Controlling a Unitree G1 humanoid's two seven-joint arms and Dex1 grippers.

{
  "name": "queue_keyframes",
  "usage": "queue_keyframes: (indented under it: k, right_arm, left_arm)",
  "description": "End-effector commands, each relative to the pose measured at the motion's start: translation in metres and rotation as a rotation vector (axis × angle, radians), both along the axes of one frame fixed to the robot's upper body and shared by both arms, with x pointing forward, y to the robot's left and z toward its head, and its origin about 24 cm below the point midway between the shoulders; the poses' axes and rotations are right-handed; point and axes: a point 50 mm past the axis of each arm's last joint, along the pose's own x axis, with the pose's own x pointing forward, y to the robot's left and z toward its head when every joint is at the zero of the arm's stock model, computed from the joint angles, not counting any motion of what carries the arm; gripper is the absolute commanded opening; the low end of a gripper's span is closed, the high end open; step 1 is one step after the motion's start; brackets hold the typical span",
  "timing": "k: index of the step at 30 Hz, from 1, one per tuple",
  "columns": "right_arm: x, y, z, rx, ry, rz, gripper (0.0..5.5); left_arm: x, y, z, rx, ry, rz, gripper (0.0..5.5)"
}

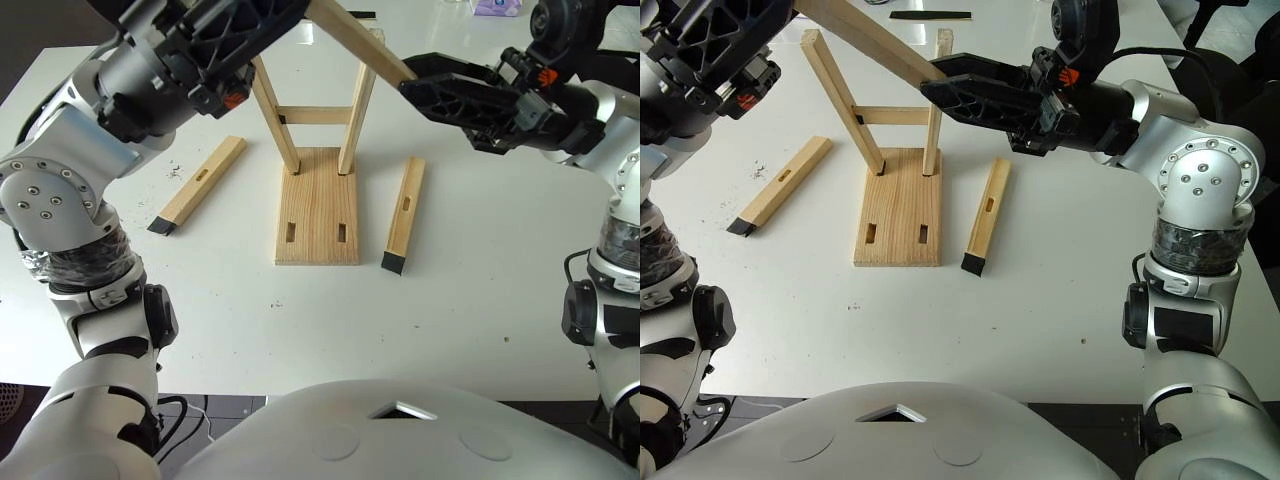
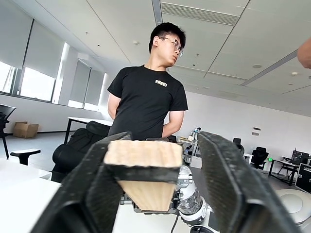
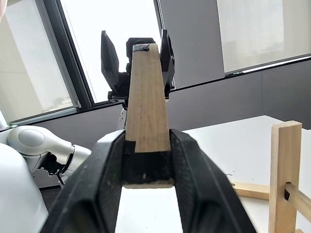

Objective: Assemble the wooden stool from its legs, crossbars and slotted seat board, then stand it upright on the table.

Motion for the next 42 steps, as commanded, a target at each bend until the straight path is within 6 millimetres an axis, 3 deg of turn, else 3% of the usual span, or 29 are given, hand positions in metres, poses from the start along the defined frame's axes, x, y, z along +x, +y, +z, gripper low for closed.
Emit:
queue_keyframes:
  k: [1, 4, 10, 11, 20, 22, 26, 30, 34, 38, 42]
  right_arm:
    - [0.002, -0.003, -0.004, -0.033, 0.019, -0.033, 1.33]
    - [0.002, -0.003, -0.006, -0.033, 0.026, -0.037, 1.33]
    - [0.006, -0.005, -0.004, -0.018, -0.004, -0.071, 1.33]
    - [0.007, -0.005, -0.003, -0.009, -0.035, -0.082, 1.69]
    - [0.011, -0.010, -0.018, -0.045, -0.066, -0.171, 2.96]
    - [0.016, -0.013, -0.023, -0.040, -0.049, -0.242, 3.01]
    - [0.024, -0.016, -0.035, -0.036, -0.053, -0.599, 3.01]
    - [0.013, -0.003, -0.049, -0.103, -0.028, -0.857, 3.01]
    - [0.018, 0.003, -0.050, -0.159, -0.058, -1.122, 3.01]
    - [0.049, -0.022, -0.039, -0.112, -0.104, -1.476, 3.01]
    - [0.065, -0.030, -0.036, -0.072, -0.138, -1.605, 3.01]
  left_arm:
    - [-0.001, 0.001, 0.003, 0.008, -0.031, -0.007, 1.80]
    - [-0.001, 0.002, 0.002, 0.014, -0.039, -0.014, 1.34]
    - [-0.002, 0.003, 0.000, 0.026, -0.056, -0.015, 1.33]
    - [-0.001, 0.003, -0.001, 0.031, -0.056, -0.002, 1.33]
    - [0.006, 0.010, -0.007, 0.068, -0.072, 0.075, 1.33]
    - [0.010, 0.016, -0.010, 0.114, -0.082, 0.136, 1.33]
    - [0.020, 0.052, -0.041, 0.373, -0.093, 0.444, 1.32]
    - [0.025, 0.107, -0.078, 0.650, -0.026, 0.763, 1.32]
    - [0.054, 0.155, -0.100, 0.892, -0.011, 1.058, 1.32]
    - [0.087, 0.171, -0.120, 0.969, -0.014, 1.217, 1.32]
    - [0.074, 0.190, -0.157, 1.041, 0.076, 1.224, 1.32]
